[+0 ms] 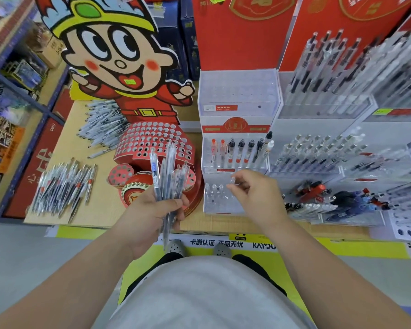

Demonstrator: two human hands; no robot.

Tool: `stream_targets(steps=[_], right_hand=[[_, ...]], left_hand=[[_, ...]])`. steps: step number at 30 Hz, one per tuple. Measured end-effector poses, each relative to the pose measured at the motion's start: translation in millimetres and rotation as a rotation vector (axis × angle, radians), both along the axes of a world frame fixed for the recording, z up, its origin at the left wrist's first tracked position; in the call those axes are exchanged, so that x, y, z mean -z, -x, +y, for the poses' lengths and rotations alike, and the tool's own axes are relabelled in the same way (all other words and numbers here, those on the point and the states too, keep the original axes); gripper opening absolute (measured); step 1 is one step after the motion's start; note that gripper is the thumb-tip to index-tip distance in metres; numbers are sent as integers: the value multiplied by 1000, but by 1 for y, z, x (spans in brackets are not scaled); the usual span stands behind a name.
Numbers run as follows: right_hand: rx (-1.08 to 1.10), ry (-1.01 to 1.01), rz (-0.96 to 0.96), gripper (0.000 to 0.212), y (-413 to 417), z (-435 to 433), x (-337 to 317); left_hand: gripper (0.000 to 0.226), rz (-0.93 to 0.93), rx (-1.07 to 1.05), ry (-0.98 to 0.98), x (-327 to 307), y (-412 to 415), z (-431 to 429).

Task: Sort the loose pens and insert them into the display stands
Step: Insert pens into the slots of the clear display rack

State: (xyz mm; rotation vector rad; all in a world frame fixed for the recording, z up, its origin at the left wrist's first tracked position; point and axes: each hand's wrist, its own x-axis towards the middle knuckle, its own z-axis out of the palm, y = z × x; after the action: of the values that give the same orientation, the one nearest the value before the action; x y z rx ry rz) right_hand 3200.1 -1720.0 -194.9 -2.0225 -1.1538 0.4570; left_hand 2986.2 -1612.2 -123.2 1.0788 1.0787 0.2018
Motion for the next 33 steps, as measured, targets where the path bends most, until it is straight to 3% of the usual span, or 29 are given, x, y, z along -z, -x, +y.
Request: stream_targets(steps=[22, 28, 30, 33], right_hand=[[-84, 360, -183, 19, 3, 18, 10], [-58, 343, -172, 42, 5, 8, -18], [3, 214, 88, 34, 8, 3, -40], [21, 41, 835, 13, 14, 0, -76]], left_hand=[[14, -37, 13, -7, 0, 4, -9], [12, -108, 53, 18, -11, 1, -15], [13, -140, 80, 30, -15, -2, -16], [10, -178, 167, 33, -19, -11, -20]])
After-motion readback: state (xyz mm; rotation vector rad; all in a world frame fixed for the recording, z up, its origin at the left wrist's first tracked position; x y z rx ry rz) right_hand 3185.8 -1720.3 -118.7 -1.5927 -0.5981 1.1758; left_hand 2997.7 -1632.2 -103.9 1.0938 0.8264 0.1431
